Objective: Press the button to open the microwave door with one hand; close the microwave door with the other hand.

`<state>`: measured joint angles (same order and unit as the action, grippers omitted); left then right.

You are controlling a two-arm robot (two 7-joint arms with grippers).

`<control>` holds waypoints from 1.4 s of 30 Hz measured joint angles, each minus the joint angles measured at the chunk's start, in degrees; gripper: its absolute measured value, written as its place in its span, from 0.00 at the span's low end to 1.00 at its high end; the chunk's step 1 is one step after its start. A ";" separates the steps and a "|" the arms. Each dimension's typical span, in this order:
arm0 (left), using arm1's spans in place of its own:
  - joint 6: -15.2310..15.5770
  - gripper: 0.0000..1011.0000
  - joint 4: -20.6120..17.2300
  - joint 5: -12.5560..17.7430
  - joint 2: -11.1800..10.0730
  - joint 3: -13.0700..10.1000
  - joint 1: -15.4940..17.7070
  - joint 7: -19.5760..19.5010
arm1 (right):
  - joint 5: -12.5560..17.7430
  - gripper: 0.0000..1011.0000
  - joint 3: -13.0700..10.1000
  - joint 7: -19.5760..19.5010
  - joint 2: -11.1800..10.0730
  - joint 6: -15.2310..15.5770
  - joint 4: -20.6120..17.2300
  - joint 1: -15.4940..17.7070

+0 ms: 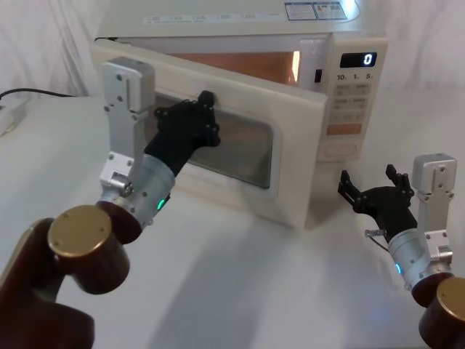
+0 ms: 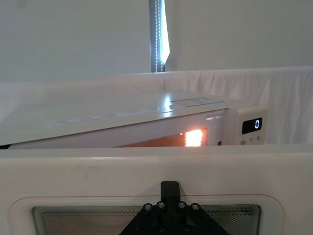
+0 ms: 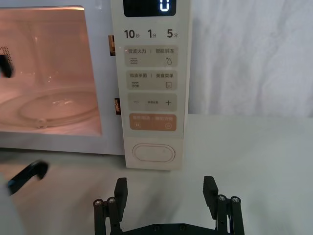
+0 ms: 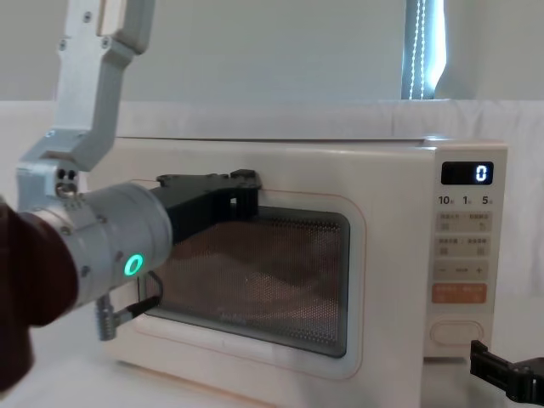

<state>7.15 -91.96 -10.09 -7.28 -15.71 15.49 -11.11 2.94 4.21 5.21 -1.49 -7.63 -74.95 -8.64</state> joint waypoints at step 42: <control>-5.82 0.00 16.24 5.05 5.32 -1.37 11.14 1.62 | 0.00 0.99 0.00 0.00 0.00 0.00 0.00 0.00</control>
<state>1.34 -75.72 -5.03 -1.96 -17.07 26.63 -9.49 2.93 4.21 5.21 -1.49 -7.63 -74.95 -8.64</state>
